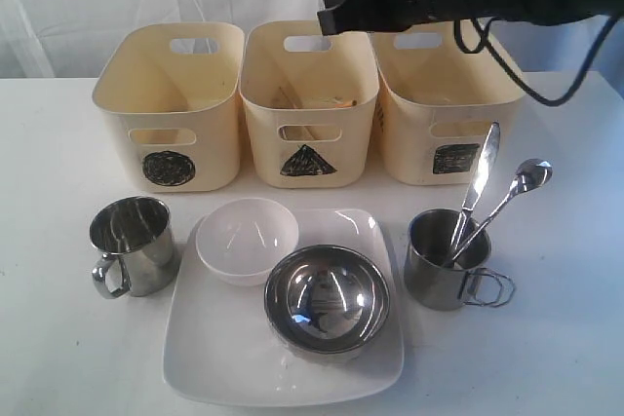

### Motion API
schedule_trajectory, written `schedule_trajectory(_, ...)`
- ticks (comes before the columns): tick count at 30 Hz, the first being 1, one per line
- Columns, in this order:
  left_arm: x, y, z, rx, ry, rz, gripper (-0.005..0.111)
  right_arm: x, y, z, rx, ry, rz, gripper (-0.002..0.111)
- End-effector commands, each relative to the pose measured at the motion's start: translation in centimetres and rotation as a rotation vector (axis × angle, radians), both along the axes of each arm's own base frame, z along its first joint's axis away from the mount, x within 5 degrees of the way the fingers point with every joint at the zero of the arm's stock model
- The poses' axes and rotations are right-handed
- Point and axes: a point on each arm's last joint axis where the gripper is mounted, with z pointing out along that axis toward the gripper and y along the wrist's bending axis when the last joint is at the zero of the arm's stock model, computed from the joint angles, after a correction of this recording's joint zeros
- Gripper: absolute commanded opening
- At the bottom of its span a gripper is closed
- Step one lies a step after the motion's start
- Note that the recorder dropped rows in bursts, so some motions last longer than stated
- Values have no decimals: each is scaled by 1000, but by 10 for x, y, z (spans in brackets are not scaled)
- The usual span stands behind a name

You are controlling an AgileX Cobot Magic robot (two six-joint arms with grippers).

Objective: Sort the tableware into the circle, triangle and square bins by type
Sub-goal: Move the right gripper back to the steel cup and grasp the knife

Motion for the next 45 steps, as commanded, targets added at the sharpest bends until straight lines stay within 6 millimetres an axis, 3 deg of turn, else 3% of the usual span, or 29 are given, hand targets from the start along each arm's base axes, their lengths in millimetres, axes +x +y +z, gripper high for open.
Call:
schedule_trajectory(1, 0, 0, -1, -7, -4, 3, 0, -31, -23, -3, -23, 61, -36, 0)
schedule_trajectory(11, 0, 0, -1, -7, -4, 3, 0, -125, -62, 21, 99, 33, -222, 0)
schedule_trajectory(16, 0, 0, -1, -7, -4, 3, 0, -146, -75, 20, 246, 94, -363, 0)
schedule_trajectory(19, 0, 0, -1, -7, -4, 3, 0, -148, -75, 10, 253, 138, -367, 4)
schedule_trajectory(28, 0, 0, -1, -7, -4, 3, 0, -135, -78, -11, 209, 163, -444, 47)
schedule_trajectory(36, 0, 0, -1, -7, -4, 3, 0, -120, -95, -24, 192, 197, -533, 49)
schedule_trajectory(45, 0, 0, -1, -7, -4, 3, 0, -98, -112, -57, 147, 291, -619, 49)
